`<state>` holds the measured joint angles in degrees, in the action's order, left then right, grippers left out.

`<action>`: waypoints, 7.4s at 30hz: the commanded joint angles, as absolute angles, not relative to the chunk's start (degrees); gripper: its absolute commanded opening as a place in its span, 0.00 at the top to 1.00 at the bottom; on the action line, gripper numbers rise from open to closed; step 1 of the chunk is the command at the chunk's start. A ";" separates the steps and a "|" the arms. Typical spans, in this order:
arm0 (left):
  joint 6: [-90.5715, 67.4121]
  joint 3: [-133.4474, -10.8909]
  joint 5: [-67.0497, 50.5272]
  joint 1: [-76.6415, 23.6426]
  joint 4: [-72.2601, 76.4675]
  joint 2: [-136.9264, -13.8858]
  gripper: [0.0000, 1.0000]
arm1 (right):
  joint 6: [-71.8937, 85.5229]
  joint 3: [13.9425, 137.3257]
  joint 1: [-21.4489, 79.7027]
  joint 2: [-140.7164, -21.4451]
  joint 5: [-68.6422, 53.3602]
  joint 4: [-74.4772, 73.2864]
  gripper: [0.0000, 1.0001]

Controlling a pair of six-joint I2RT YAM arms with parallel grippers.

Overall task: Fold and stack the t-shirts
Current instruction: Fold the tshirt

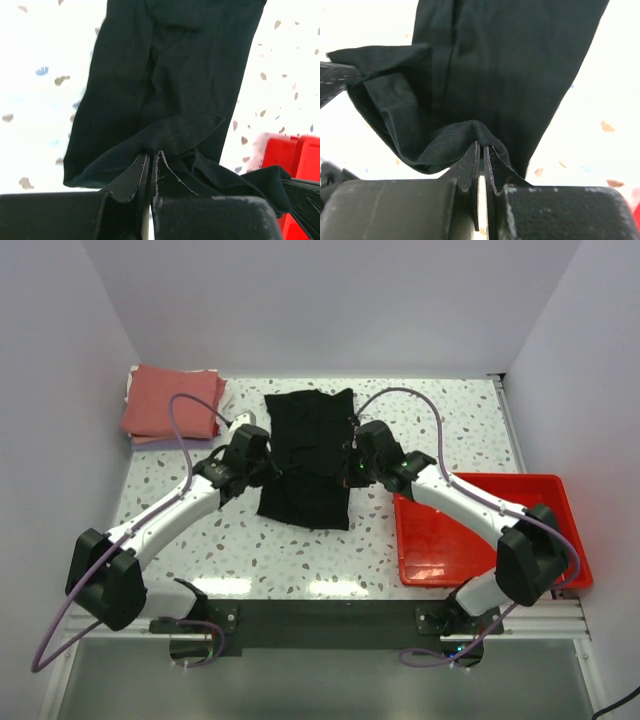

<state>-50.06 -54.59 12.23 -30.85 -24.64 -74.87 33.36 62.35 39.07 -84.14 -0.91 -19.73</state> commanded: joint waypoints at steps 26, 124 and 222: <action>-39.64 -74.53 0.44 -17.93 -14.06 -103.97 1.00 | 25.05 85.60 28.22 -110.21 -5.36 -21.18 1.00; -44.47 -44.91 -16.17 -16.52 13.27 -94.13 0.00 | 33.49 88.24 28.48 -122.86 -38.94 4.66 0.01; -44.91 -20.13 -2.81 -13.01 -3.52 -69.78 1.00 | 20.74 51.77 42.71 -91.49 -11.24 -11.17 0.21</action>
<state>-44.45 -21.63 -4.21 -12.82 0.38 -70.08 20.67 52.14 42.15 -91.24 -8.82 -14.68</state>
